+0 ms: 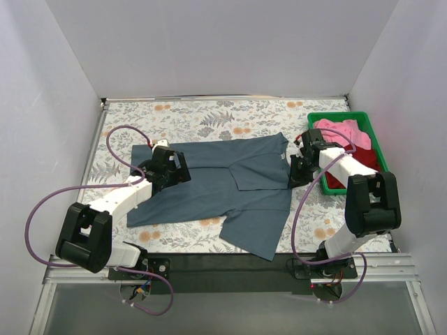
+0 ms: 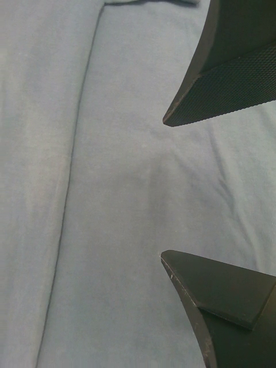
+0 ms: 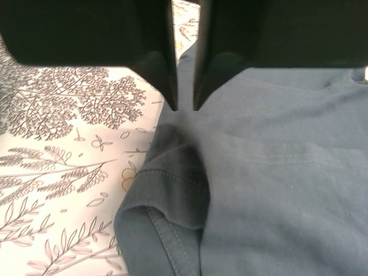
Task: Fold and stack the t-shirts
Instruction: Fold the tshirt
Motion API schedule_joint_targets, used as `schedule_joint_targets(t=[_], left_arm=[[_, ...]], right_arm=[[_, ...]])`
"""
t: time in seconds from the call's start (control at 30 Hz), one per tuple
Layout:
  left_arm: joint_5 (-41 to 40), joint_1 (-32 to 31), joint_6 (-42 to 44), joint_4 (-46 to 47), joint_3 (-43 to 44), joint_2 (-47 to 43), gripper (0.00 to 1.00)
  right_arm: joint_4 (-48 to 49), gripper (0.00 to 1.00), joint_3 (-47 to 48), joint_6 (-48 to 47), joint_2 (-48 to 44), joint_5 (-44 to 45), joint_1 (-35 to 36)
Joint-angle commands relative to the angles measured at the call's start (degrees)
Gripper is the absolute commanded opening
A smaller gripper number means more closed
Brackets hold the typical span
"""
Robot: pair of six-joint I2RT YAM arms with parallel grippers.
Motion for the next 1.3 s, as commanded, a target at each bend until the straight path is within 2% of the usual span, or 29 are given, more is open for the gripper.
schedule_joint_targets(t=[0.0,0.07,0.1,0.23,0.27,0.43,0.47,0.6,0.83,0.93,1.03,1.07,1.13,1.17,1.27], left_arm=[[-3.64,0.22,-1.13,-0.95,2.47,0.20,0.83],[-4.87,2.06,-2.10,-2.71,4.31,1.25,0.83],[-5.14,3.12,-2.46,-3.06,6.41,1.69,0.83],[-5.76,9.79,-4.91,-3.33,12.22,6.08,0.83],[-5.85,12.59,-5.27,-3.15,13.71,9.05,0.83],[-7.86,17.88,-5.98,-2.98,24.42,19.43,0.82],[-8.13,19.02,-5.97,-2.98,25.67,21.02,0.79],[-9.01,20.97,-5.45,-2.80,31.38,27.87,0.74],[-10.42,23.60,-4.48,-2.63,38.07,37.81,0.71],[-10.59,24.13,-4.57,-2.54,38.77,40.36,0.70],[-10.94,24.48,-4.92,-2.45,38.42,42.03,0.70],[-11.03,24.66,-5.09,-2.45,38.25,42.39,0.69],[-10.68,24.92,-5.45,-2.45,37.98,43.18,0.69],[-10.59,25.01,-5.71,-2.45,37.98,43.44,0.68],[-10.33,25.10,-5.89,-2.36,38.16,44.41,0.68]], right_arm=[[-2.37,0.23,2.99,-1.13,0.04,1.15,-0.27],[-1.58,0.31,7.11,-1.56,-0.32,1.33,-0.18],[-0.36,0.37,9.04,-1.48,0.03,1.41,-0.18],[4.56,0.47,17.66,1.06,3.54,1.50,-0.36],[5.62,0.47,21.15,1.42,4.68,1.50,-0.36],[11.16,0.47,29.79,6.59,14.00,2.82,-1.84],[11.69,0.47,32.15,7.48,15.23,2.21,-2.29],[13.45,0.47,37.69,9.94,23.12,2.21,-3.25],[16.26,0.45,43.59,11.26,32.72,-0.87,-4.14],[17.58,0.43,45.09,11.44,35.80,-2.19,-4.14],[18.55,0.33,45.80,11.35,38.17,-3.07,-4.22],[18.72,0.25,46.06,11.35,38.61,-3.16,-4.22],[18.98,0.18,46.24,11.09,39.76,-3.59,-4.40],[19.07,0.11,46.33,10.92,40.20,-4.03,-4.49],[19.42,0.01,46.33,9.78,41.08,-3.69,-4.75]])
